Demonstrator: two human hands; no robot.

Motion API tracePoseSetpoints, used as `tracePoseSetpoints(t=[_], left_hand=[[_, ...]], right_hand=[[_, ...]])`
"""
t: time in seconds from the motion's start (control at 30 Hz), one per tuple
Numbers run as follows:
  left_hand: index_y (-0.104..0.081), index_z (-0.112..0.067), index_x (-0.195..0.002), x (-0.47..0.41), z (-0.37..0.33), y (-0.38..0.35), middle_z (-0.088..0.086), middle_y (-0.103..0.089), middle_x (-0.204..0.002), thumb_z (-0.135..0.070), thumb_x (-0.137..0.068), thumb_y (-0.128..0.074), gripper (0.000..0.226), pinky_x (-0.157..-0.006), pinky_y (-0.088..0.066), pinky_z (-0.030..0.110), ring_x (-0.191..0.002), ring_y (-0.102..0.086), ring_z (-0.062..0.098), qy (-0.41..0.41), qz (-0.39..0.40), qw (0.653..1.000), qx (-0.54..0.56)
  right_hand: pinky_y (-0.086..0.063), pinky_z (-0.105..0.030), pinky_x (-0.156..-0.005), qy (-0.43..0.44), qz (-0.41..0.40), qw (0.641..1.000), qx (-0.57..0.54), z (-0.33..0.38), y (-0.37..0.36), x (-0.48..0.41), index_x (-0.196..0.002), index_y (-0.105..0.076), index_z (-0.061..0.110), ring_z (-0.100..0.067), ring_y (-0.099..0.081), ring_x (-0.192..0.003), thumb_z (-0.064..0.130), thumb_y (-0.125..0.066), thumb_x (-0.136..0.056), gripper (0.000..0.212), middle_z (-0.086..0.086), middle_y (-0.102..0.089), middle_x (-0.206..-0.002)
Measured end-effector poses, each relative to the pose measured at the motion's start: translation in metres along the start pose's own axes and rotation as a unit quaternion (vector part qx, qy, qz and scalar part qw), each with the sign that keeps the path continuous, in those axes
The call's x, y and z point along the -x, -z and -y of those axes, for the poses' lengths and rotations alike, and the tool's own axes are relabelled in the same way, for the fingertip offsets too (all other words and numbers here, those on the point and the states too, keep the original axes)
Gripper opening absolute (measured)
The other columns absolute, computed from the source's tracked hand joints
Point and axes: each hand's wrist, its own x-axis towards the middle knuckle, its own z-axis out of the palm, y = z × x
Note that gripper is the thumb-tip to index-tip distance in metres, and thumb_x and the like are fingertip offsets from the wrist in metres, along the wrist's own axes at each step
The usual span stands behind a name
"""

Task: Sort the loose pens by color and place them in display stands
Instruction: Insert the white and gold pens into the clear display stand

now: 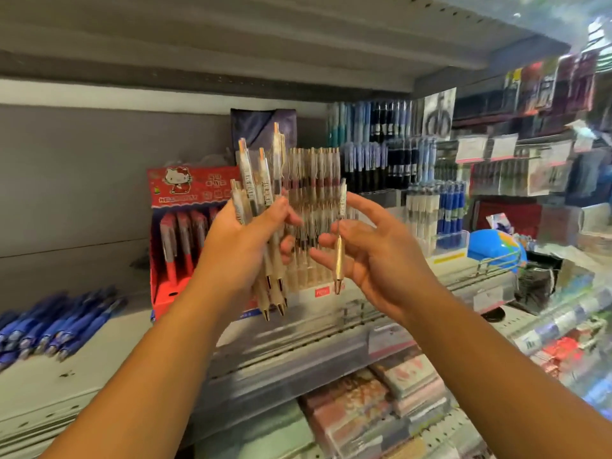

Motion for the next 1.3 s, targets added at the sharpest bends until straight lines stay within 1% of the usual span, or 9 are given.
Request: tracePoseSetpoints(t=[0.17,0.23,0.33,0.5,0.6,0.8,1.03,1.2,1.3], left_hand=[[-0.066,-0.012,-0.095,-0.019,0.016,0.008,0.0,-0.07,-0.082,-0.037,-0.086,-0.067,0.026,-0.051,-0.05,0.028,-0.055,-0.056,0.012,-0.015,-0.042,0.997,-0.065],[-0.067,-0.014,-0.094,-0.021,0.02,0.011,0.001,-0.071,-0.084,-0.038,-0.085,-0.068,0.026,-0.051,-0.05,0.028,-0.057,-0.056,0.013,-0.015,-0.065,0.994,-0.089],[-0.067,-0.02,-0.095,-0.022,0.024,0.012,0.0,-0.072,-0.084,-0.035,-0.09,-0.066,0.016,-0.054,-0.051,0.026,-0.059,-0.06,0.013,-0.025,-0.096,0.986,-0.133],[-0.07,-0.042,-0.086,-0.011,0.035,0.008,-0.008,-0.072,-0.074,-0.035,-0.091,-0.066,0.009,-0.056,-0.053,0.022,-0.063,-0.067,0.01,-0.037,-0.179,0.966,-0.181],[-0.068,-0.039,-0.085,-0.002,0.043,0.002,-0.009,-0.071,-0.07,-0.032,-0.093,-0.064,0.012,-0.055,-0.051,0.019,-0.063,-0.068,0.007,-0.032,-0.204,0.951,-0.229],[-0.062,-0.031,-0.09,0.004,0.044,-0.004,0.001,-0.071,-0.067,-0.03,-0.095,-0.062,0.005,-0.051,-0.051,0.018,-0.058,-0.067,0.012,-0.04,-0.23,0.927,-0.293],[-0.062,-0.029,-0.093,0.003,0.044,-0.003,0.001,-0.072,-0.069,-0.032,-0.094,-0.063,0.003,-0.052,-0.052,0.017,-0.06,-0.069,0.013,-0.023,-0.242,0.923,-0.298],[-0.061,-0.032,-0.093,0.005,0.044,-0.004,0.0,-0.071,-0.067,-0.03,-0.095,-0.062,0.003,-0.054,-0.052,0.017,-0.061,-0.068,0.012,-0.021,-0.226,0.927,-0.298],[-0.061,-0.032,-0.094,0.005,0.044,-0.004,0.0,-0.071,-0.069,-0.03,-0.095,-0.062,0.003,-0.055,-0.053,0.016,-0.061,-0.069,0.012,-0.021,-0.222,0.929,-0.295]], right_hand=[[-0.06,-0.039,-0.074,0.004,0.04,0.999,0.022,-0.011,0.009,-0.049,-0.11,-0.056,0.016,-0.025,-0.072,-0.08,-0.004,-0.054,-0.093,0.026,-0.016,-0.063,-0.094],[-0.059,-0.035,-0.079,0.027,0.056,0.995,0.078,-0.016,0.01,-0.065,-0.106,-0.058,0.017,-0.021,-0.072,-0.083,-0.001,-0.057,-0.093,0.022,-0.007,-0.071,-0.088],[-0.059,-0.032,-0.078,0.07,0.054,0.975,0.203,-0.023,0.01,-0.084,-0.105,-0.061,0.017,-0.017,-0.072,-0.087,0.008,-0.066,-0.09,0.018,-0.005,-0.073,-0.096],[-0.061,-0.031,-0.071,0.16,0.068,0.936,0.305,-0.039,0.013,-0.099,-0.123,-0.046,0.027,-0.012,-0.069,-0.08,0.015,-0.07,-0.088,0.044,0.003,-0.062,-0.105],[-0.058,-0.024,-0.071,0.218,0.088,0.91,0.342,-0.05,0.02,-0.1,-0.129,-0.039,0.037,-0.004,-0.065,-0.078,0.015,-0.071,-0.087,0.057,0.01,-0.059,-0.098],[-0.049,-0.009,-0.061,0.237,0.12,0.886,0.38,-0.055,0.023,-0.101,-0.133,-0.037,0.036,0.006,-0.061,-0.072,0.013,-0.072,-0.087,0.062,0.012,-0.055,-0.09],[-0.055,-0.02,-0.063,0.225,0.136,0.862,0.434,-0.055,0.023,-0.1,-0.131,-0.04,0.035,-0.001,-0.063,-0.068,0.018,-0.073,-0.086,0.058,0.011,-0.058,-0.087],[-0.06,-0.038,-0.068,0.183,0.175,0.846,0.469,-0.061,0.023,-0.1,-0.11,-0.041,0.041,-0.004,-0.065,-0.067,0.019,-0.071,-0.087,0.044,0.009,-0.063,-0.075],[-0.06,-0.039,-0.067,0.175,0.17,0.844,0.477,-0.063,0.023,-0.1,-0.103,-0.04,0.039,-0.005,-0.065,-0.066,0.019,-0.071,-0.088,0.04,0.008,-0.064,-0.072]])
